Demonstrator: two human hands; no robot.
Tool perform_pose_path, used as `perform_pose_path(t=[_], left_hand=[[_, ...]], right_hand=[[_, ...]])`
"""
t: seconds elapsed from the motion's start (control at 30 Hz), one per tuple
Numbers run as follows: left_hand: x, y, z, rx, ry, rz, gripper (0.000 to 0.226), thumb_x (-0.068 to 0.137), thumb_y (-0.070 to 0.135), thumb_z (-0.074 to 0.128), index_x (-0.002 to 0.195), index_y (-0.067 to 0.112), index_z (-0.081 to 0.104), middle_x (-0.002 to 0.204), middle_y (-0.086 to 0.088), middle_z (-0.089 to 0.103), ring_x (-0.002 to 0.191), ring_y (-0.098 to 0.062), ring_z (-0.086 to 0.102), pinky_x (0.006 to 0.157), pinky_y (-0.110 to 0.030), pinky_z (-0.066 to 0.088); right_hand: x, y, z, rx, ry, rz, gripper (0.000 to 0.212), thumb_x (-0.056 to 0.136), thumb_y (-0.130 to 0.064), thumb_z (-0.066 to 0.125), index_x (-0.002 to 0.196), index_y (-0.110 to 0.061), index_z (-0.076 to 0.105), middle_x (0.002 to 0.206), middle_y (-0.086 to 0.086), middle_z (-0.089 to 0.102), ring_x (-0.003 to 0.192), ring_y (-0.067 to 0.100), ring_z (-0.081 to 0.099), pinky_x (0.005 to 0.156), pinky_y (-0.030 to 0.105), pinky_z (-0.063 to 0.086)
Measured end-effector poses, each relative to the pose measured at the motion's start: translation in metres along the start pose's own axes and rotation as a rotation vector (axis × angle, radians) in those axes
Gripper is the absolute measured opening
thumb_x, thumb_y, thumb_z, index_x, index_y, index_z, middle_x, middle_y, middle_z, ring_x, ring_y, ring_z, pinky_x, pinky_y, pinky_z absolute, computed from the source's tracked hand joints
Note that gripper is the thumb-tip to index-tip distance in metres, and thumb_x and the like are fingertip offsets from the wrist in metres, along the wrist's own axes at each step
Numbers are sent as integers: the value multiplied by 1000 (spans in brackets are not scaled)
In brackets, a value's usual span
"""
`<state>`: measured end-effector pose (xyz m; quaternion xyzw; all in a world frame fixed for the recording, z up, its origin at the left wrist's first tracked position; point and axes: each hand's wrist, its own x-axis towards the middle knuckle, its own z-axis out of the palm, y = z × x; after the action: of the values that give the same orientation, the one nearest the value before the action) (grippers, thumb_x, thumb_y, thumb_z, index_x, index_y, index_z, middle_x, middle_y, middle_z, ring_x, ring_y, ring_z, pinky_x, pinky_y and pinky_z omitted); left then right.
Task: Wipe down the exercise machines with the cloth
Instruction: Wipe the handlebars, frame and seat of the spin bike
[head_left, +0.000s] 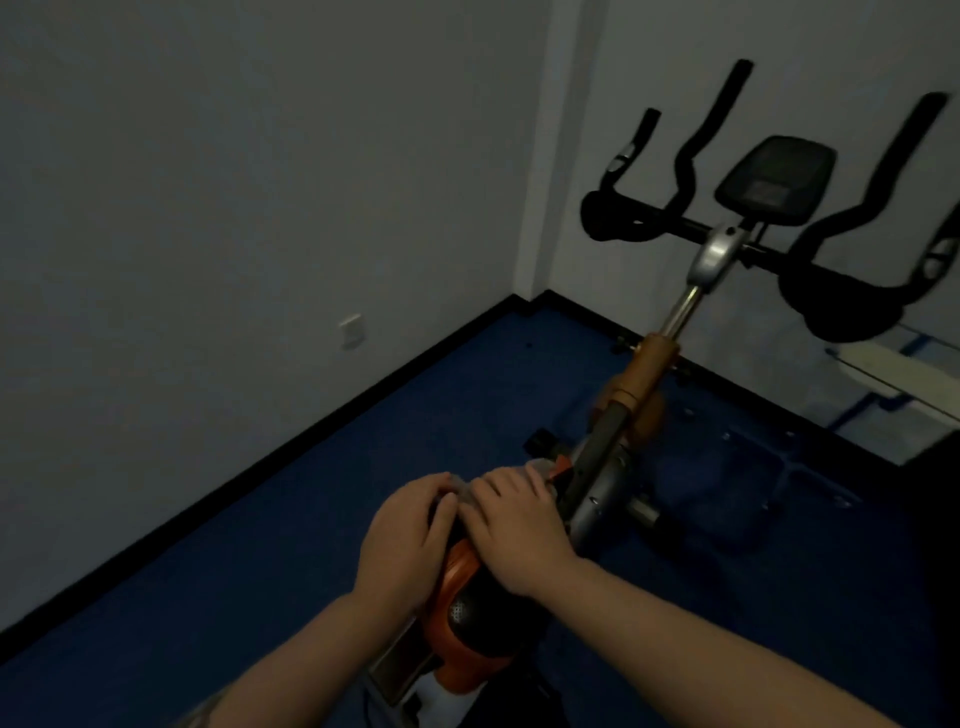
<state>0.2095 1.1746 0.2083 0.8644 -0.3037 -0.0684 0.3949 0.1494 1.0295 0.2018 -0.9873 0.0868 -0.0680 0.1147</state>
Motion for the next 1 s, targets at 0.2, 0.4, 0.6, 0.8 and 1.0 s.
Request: perform_pose_path(t=[0.2,0.4,0.6,0.8,1.0], left_hand=[[9,-4,3,162,-72,-4,35,102,36,38,131,27,56,129,12,59,115,-1,51,85,-12,30],[10,-6,0,121,-86,-33,32,102,37,36,114,33,65,111,18,64,91,9,47,68,-13,31],[10,-12,0,-3,-109,-30,32,102,35,36,112,31,66,106,19,63,89,7,50,70,-7,36],[12,-24,-5,-177,-139,29,30,102,26,38,106,33,67,102,20,65,91,9,56,77,-10,41],[14,-31,1,-193,-135,31,34,102,28,36,118,24,66,117,8,66,109,-7,57,92,-30,46]], right_hand=[[19,42,2,-86,-144,290,65,89,-43,1,116,-19,55,119,2,55,118,28,41,104,45,29],[3,5,1,8,-70,284,78,86,-53,-6,144,-26,38,154,0,31,146,21,14,119,44,6],[17,0,7,89,-6,659,55,103,-42,20,153,-19,19,161,9,9,148,25,1,120,43,7],[-30,-52,-7,84,-78,561,56,104,-43,18,154,-21,6,162,1,-1,148,17,-6,121,36,3],[-55,-107,-21,-6,-167,618,56,104,-39,21,154,-18,9,162,6,-6,148,21,-10,120,38,-3]])
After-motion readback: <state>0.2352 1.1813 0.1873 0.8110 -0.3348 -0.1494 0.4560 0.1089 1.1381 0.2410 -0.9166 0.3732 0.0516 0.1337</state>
